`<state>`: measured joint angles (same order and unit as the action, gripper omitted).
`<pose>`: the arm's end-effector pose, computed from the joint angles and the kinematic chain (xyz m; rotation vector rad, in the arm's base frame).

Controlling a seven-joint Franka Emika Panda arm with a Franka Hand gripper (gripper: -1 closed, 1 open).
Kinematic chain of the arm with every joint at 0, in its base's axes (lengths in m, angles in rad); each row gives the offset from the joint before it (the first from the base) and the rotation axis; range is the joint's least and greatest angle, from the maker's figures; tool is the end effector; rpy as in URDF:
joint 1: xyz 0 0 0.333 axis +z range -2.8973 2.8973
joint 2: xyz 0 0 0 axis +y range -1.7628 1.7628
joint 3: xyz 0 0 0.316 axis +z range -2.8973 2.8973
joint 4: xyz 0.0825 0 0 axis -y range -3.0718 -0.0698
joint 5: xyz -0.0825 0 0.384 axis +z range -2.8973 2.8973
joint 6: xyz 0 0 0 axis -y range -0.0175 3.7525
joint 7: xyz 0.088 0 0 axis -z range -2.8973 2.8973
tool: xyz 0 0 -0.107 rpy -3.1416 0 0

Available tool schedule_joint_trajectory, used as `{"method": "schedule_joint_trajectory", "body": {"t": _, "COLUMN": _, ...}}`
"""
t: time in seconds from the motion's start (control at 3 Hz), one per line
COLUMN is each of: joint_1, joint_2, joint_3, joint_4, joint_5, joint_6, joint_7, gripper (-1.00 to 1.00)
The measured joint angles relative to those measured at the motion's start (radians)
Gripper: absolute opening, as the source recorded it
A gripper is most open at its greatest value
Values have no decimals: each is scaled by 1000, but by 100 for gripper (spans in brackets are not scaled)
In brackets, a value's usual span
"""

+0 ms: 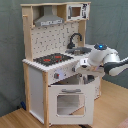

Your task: Play with the kitchen

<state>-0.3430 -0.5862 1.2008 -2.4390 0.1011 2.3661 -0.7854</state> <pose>0.3013 0.3617 0.3964 1.8999 1.8730 0.2418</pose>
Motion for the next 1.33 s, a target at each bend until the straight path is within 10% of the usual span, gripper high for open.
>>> {"method": "schedule_joint_trajectory", "body": {"t": 0.67, "joint_1": -43, "joint_2": 151, "joint_3": -1, "joint_4": 8, "joint_5": 0, "joint_6": 25, "joint_7": -65, "gripper": 100}}
{"method": "schedule_joint_trajectory", "body": {"t": 1.0, "joint_1": -44, "joint_2": 155, "joint_3": -1, "joint_4": 10, "joint_5": 0, "joint_6": 25, "joint_7": -68, "gripper": -100}}
{"method": "schedule_joint_trajectory", "body": {"t": 1.33, "joint_1": -53, "joint_2": 173, "joint_3": -1, "joint_4": 18, "joint_5": 0, "joint_6": 25, "joint_7": -78, "gripper": -100}}
